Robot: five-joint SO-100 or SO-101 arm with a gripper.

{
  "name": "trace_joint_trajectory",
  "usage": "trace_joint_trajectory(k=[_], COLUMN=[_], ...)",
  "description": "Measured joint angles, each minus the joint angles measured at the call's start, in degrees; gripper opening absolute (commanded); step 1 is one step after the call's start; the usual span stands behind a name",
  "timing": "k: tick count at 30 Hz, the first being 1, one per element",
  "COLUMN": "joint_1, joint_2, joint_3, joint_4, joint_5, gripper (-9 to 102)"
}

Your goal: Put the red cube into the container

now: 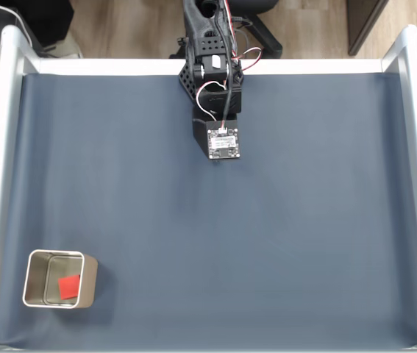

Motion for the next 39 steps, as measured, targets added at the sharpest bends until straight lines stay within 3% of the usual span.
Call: trace_joint_trajectory(k=[13,39], joint_1=[-0.09,0.0], joint_2=[0.97,1.05], joint_3=[0.0,0.0], joint_4=[9.84,10.37], joint_5=[-1.85,-1.85], gripper=[0,1])
